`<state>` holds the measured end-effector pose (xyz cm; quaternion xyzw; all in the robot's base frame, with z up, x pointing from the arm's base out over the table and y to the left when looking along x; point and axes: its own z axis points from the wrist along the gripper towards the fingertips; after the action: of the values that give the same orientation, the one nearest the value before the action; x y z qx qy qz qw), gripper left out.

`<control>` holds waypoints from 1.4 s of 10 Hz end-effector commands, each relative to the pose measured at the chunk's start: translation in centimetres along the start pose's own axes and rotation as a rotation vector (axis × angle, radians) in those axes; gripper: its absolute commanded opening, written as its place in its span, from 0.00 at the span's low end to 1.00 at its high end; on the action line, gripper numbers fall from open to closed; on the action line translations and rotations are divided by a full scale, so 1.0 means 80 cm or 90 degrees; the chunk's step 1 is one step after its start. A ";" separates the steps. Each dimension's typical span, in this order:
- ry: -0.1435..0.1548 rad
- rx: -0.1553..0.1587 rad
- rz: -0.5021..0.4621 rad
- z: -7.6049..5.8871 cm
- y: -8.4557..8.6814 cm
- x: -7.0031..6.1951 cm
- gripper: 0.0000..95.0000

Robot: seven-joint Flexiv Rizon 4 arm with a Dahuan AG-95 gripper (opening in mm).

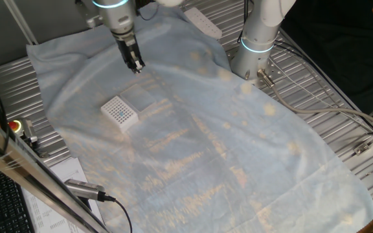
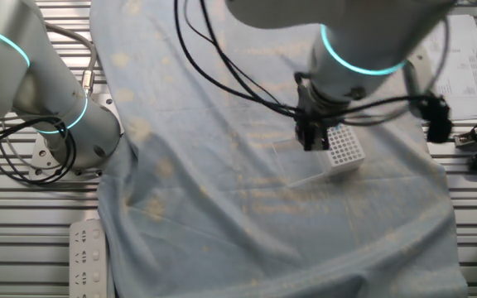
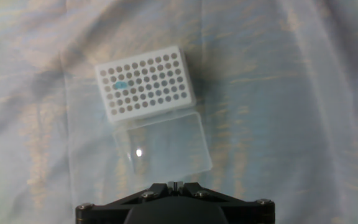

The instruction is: Insert a medium pipette tip into the holder for medium pipette tips

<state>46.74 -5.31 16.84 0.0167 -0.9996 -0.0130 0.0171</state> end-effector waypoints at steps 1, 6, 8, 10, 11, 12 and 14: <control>0.003 0.003 0.005 0.003 0.002 0.000 0.00; 0.008 0.012 0.043 0.009 -0.002 -0.003 0.00; 0.005 0.019 0.048 0.006 -0.006 -0.002 0.00; 0.001 0.018 0.051 0.002 -0.012 0.001 0.00; 0.001 0.018 0.052 0.002 -0.012 0.001 0.00; 0.001 0.016 0.052 0.002 -0.012 0.001 0.00; 0.000 0.013 0.051 0.002 -0.012 0.001 0.00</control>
<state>46.79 -6.30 16.64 -0.0227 -0.9996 -0.0021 0.0188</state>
